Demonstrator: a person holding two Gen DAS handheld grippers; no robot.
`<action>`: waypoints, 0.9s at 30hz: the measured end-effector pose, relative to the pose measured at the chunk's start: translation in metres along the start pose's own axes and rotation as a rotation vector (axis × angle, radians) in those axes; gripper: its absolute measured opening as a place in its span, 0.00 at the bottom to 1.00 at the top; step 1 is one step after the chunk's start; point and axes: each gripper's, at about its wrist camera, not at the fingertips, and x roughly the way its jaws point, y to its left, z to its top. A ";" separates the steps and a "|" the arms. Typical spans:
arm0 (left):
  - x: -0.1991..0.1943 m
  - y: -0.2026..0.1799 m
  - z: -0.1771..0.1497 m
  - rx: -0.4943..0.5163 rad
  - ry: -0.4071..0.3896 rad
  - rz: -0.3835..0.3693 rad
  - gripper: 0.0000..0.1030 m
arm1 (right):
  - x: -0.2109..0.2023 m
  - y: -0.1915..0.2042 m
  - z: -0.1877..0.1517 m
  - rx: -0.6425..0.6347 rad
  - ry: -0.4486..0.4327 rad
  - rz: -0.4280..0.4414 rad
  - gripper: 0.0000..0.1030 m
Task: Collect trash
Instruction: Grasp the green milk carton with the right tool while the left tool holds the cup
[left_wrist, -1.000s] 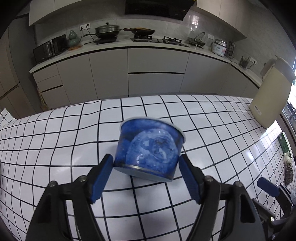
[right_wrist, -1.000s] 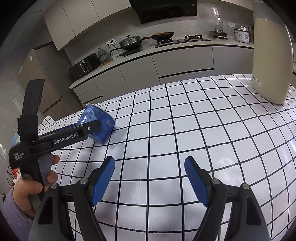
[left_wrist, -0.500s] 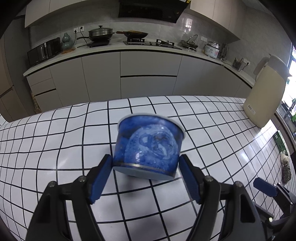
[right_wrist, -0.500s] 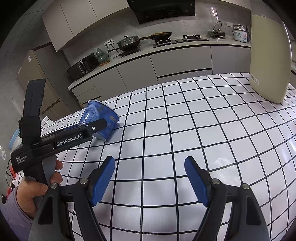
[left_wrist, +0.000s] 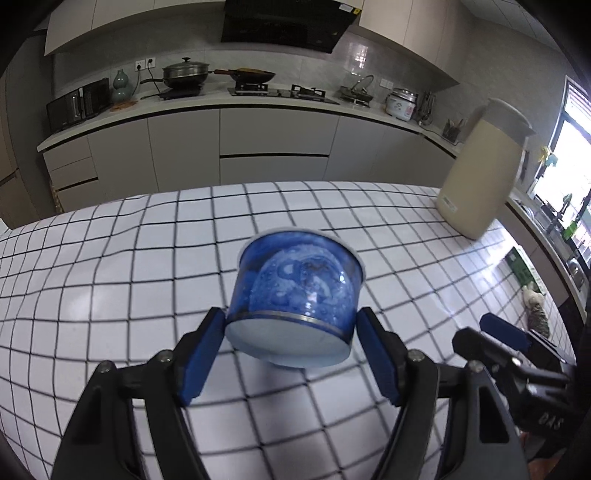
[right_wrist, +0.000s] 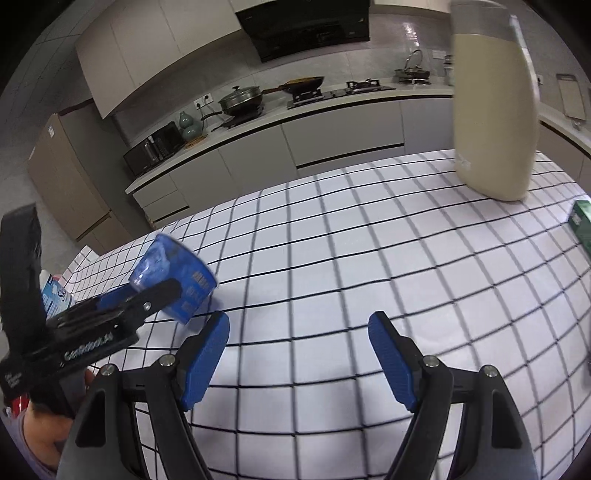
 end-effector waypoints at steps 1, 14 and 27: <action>-0.001 -0.009 -0.003 0.006 0.008 -0.012 0.71 | -0.005 -0.007 -0.001 0.010 -0.003 -0.003 0.77; 0.010 -0.139 -0.052 0.024 0.065 -0.102 0.71 | -0.073 -0.121 -0.015 0.069 -0.036 -0.059 0.77; 0.022 -0.223 -0.056 -0.053 -0.014 -0.002 0.71 | -0.120 -0.265 0.004 0.050 -0.045 -0.063 0.77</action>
